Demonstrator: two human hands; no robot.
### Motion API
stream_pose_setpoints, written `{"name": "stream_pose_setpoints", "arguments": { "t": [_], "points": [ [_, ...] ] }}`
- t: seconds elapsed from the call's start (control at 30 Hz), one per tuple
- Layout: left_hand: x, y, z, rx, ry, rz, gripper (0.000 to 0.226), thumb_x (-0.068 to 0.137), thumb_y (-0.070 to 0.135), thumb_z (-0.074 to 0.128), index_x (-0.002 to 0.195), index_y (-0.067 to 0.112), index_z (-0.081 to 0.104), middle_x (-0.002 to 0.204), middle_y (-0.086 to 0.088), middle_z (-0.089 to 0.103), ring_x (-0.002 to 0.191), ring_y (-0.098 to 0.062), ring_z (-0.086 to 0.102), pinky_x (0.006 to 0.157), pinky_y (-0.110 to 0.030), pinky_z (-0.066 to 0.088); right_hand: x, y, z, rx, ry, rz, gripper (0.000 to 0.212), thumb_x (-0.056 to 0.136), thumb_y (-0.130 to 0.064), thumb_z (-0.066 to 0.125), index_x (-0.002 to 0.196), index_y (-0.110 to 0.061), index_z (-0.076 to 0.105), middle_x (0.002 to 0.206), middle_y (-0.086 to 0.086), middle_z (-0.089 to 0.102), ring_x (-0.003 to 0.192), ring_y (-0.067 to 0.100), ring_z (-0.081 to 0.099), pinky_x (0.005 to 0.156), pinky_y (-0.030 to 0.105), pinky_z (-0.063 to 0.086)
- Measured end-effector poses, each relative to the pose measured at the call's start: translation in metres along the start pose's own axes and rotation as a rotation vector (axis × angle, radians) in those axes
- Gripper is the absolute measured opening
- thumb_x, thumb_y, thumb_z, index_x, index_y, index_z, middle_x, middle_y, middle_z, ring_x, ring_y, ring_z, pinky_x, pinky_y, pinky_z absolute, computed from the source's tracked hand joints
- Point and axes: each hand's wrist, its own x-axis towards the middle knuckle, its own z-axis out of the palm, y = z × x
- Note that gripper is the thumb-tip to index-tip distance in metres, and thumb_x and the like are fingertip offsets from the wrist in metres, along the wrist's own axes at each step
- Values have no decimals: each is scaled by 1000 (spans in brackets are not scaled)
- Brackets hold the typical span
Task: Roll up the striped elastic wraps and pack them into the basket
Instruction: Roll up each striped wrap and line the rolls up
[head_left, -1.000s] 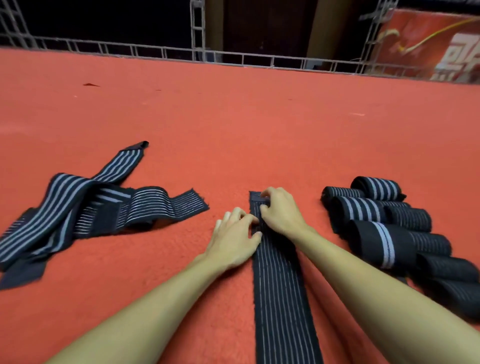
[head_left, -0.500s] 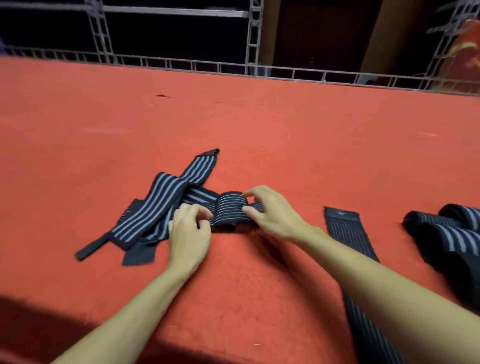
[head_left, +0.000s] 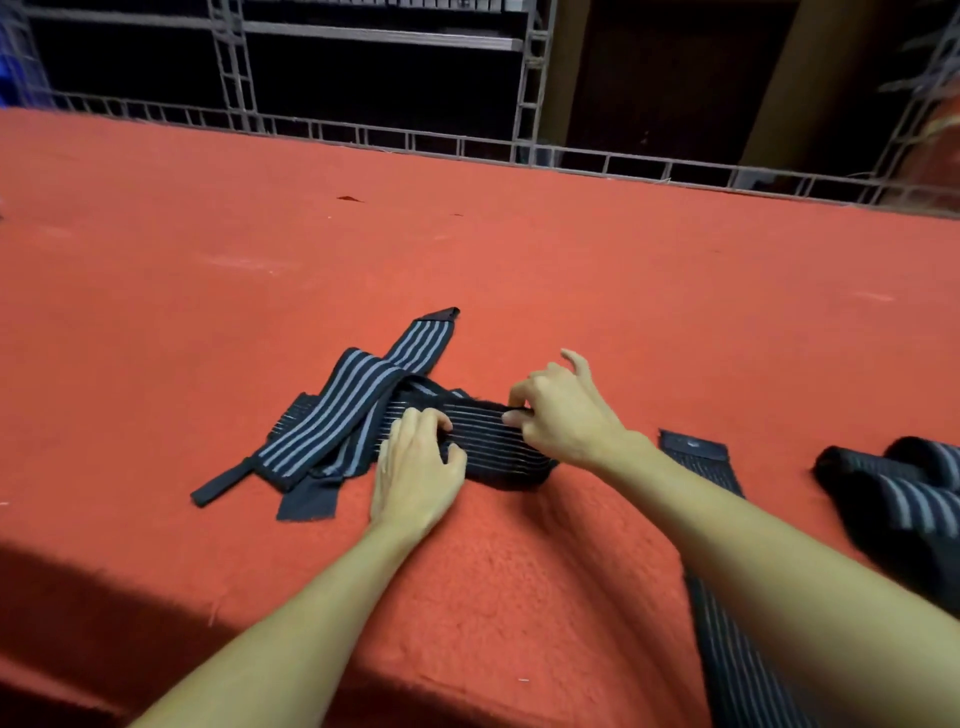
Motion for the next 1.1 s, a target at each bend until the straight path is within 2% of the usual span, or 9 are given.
{"name": "stream_pose_setpoints", "arguments": {
  "t": [0.07,0.17,0.23,0.6,0.7,0.83,0.9,1.0,1.1],
  "points": [
    [-5,3,-4,33,29,69,21,84,20,56,104,20,52,101,5,47,102,-16,45,91,-32,34,-8,0,-8,0,-2,-5,22,93,-30,53,99,-18,70,94,7,70,106,26,57,114,44,13],
    [-13,5,-13,73,23,160,23,85,18,56,107,20,53,103,4,46,102,-16,43,90,-31,31,-18,4,-23,157,-102,28,21,93,-24,53,99,-13,70,93,20,69,96,37,62,97,40,44],
    [-16,6,-19,80,-11,194,24,86,17,55,109,22,55,106,5,47,104,-16,43,90,-30,30,-25,13,-31,197,-137,92,21,89,-20,54,98,-11,71,95,25,67,93,42,63,83,43,53],
    [-24,43,-3,90,-270,242,26,91,24,49,117,25,55,113,5,48,112,-15,40,95,-30,27,-105,98,-73,-85,-276,480,30,84,-22,57,110,-14,69,113,19,63,104,36,62,83,37,50],
    [-25,39,3,140,-280,248,27,90,23,50,117,25,55,114,4,49,113,-16,41,95,-30,27,-114,99,-66,-214,-322,482,32,85,-23,56,115,-13,63,118,15,62,110,33,61,88,37,48],
    [-16,25,1,134,-171,181,27,89,20,51,115,23,55,113,4,48,112,-17,42,95,-31,28,-105,84,-40,-347,-293,349,33,86,-23,51,116,-15,62,122,9,57,119,29,50,98,39,36],
    [-11,15,1,135,-124,82,30,90,21,51,120,20,53,118,-1,49,115,-21,42,97,-35,29,-92,71,-23,-265,-239,263,34,86,-23,51,118,-16,62,122,9,52,120,29,46,98,39,37],
    [-10,5,4,92,-128,-60,34,94,27,48,126,21,52,124,-3,49,120,-21,39,101,-36,27,-71,41,1,125,-154,157,32,88,-22,51,118,-17,62,117,7,51,118,26,47,97,40,43],
    [-8,2,6,37,-146,-71,31,94,32,49,123,25,56,123,4,52,121,-16,39,101,-32,26,-46,9,19,395,-83,88,24,91,-24,53,113,-21,63,99,0,53,102,23,55,90,39,46]
  ]
}}
